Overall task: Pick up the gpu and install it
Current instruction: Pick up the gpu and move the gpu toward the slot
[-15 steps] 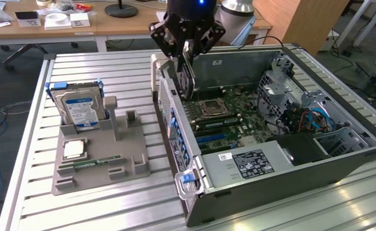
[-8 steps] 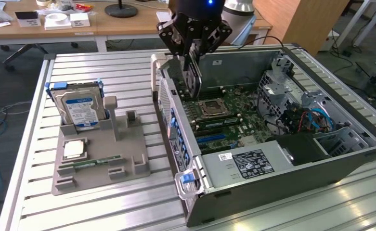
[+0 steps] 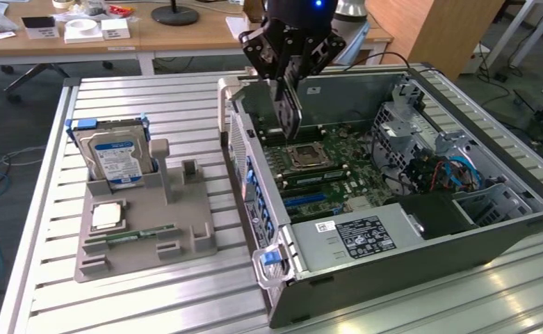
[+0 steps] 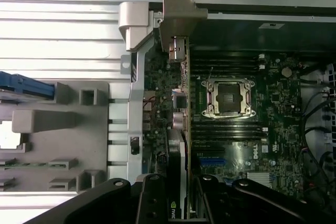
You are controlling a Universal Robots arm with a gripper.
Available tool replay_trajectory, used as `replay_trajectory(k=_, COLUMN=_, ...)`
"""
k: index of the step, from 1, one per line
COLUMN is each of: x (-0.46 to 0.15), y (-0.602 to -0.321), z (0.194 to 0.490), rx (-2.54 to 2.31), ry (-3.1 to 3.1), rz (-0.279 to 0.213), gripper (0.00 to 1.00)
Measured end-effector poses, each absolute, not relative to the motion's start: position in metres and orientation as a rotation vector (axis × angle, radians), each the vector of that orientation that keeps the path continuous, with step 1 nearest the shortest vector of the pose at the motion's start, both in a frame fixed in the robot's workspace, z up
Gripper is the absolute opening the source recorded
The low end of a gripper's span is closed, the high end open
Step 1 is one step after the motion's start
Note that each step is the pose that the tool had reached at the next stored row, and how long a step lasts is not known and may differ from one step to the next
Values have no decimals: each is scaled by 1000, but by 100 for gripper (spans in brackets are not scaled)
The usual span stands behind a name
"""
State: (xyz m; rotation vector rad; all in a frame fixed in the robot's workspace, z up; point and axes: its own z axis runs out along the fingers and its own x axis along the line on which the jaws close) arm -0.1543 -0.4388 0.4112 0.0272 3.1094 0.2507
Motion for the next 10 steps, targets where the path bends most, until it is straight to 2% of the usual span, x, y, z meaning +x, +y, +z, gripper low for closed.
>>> replay_trajectory(k=10, x=-135, y=-439, z=411, rx=27, ry=3108, rz=263, gripper=27)
